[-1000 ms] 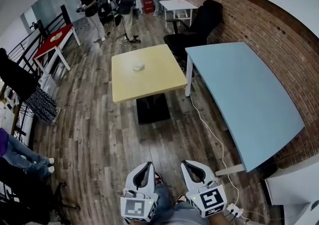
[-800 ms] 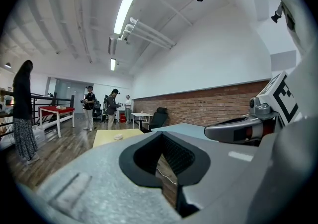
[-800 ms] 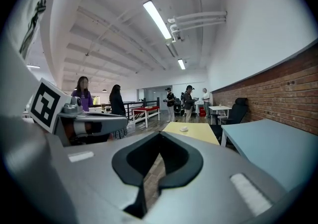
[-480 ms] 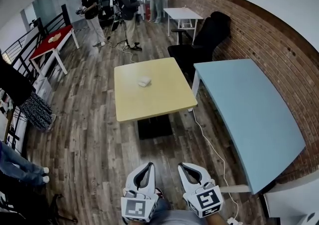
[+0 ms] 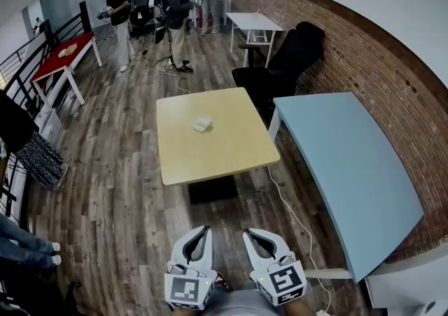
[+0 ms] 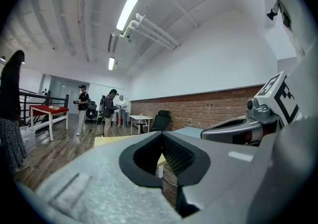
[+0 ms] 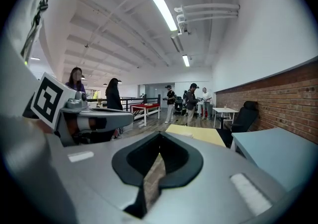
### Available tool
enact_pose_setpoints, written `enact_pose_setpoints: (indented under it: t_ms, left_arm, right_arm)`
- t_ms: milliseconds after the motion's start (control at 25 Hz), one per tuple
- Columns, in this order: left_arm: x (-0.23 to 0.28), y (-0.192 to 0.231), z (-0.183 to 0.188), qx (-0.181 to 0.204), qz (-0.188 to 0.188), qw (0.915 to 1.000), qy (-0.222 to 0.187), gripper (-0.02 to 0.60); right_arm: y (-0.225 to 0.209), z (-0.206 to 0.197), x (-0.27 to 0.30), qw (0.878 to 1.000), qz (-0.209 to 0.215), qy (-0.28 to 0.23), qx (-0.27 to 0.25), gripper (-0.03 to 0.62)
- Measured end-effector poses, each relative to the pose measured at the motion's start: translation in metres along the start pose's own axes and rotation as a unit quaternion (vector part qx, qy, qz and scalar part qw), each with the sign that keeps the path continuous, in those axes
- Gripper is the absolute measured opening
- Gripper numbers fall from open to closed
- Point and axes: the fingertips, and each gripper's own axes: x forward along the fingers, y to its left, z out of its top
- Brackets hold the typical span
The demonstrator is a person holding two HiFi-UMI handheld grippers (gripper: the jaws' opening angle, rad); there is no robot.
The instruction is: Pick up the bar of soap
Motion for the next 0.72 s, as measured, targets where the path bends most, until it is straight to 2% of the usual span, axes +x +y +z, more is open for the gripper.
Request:
enact_pose_setpoints:
  t_ms: [280,480,720]
  left_arm:
    - [0.029,0.017,0.006,0.0,-0.001,0.9999,0.01,0.002]
    - [0.059,0.033,0.002,-0.005,-0.002,0.9998,0.018,0.002]
    - [0.108,0.055,-0.005,-0.003,0.009,0.9996,0.027,0.002]
  right_arm:
    - [-0.015,0.017,0.028,1.0,-0.007,-0.001,-0.001,0.003]
    - [-0.042,0.021,0.06,0.999,-0.031,0.0,0.014,0.003]
    - [-0.075,0.022,0.108,1.0,-0.009,0.009,0.027,0.003]
